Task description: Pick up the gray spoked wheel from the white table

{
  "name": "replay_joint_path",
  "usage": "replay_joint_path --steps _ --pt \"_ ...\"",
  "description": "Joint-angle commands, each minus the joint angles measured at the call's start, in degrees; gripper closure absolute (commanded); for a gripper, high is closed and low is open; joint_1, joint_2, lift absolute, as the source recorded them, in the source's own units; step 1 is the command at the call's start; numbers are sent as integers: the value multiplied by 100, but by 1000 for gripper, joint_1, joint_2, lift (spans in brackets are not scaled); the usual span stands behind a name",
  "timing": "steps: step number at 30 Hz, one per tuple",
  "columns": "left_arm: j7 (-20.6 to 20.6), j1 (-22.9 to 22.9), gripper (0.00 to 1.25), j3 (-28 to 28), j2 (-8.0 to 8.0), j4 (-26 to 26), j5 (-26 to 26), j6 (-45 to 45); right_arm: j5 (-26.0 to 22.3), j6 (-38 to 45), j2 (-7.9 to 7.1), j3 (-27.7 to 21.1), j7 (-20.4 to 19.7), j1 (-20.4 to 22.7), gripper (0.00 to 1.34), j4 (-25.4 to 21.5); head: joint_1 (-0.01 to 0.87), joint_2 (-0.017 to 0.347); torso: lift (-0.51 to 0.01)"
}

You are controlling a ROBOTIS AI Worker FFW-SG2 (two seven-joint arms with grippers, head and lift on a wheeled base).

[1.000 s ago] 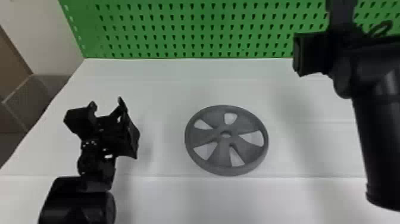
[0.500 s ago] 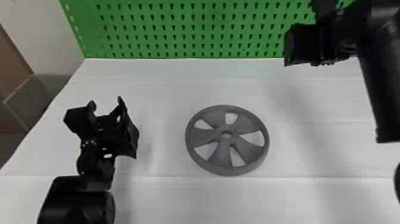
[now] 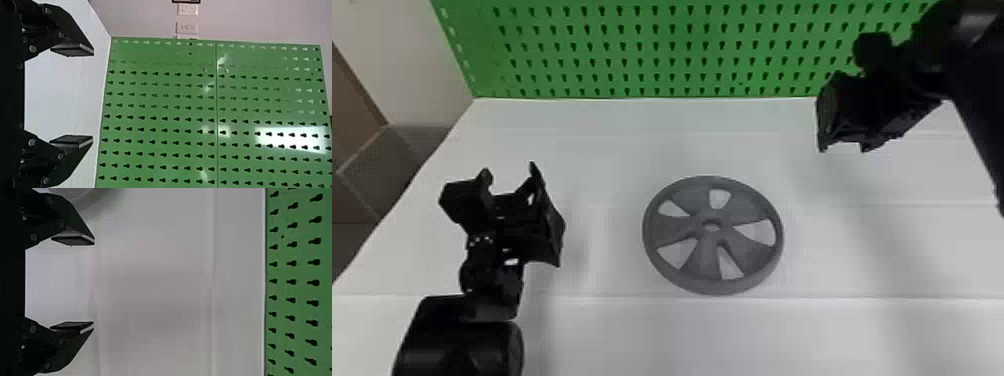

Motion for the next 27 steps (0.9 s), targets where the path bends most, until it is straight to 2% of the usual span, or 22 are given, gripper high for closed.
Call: replay_joint_path --steps 1,4,7,8,11,17,21,27 --pt "0 -21 463 -72 66 0 5 0 -481 112 -127 225 -1 -209 496 641 779 77 -78" --pt "0 -65 463 -133 101 0 -4 18 -701 244 -180 550 7 -359 496 1001 779 77 -78" --pt "0 -82 463 -168 128 0 -4 44 -1132 306 -259 1016 -1 -455 496 1256 779 77 -78" --pt "0 -82 463 -177 137 0 -4 44 -1255 332 -285 1192 -1 -473 498 1300 779 77 -78" --pt "0 -91 463 -186 145 0 -30 44 -1343 385 -285 1271 -1 -473 499 1370 779 77 -78" --pt "0 -91 463 -204 163 0 -39 44 -1993 262 -356 1939 7 -578 495 1660 779 77 -78" --pt "0 -109 463 -239 181 -8 -39 44 -2204 236 -347 2080 -1 -614 495 1959 779 77 -78" --pt "0 -118 463 -248 189 -26 -65 44 -2362 95 -303 2150 -1 -622 495 2126 779 77 -78"
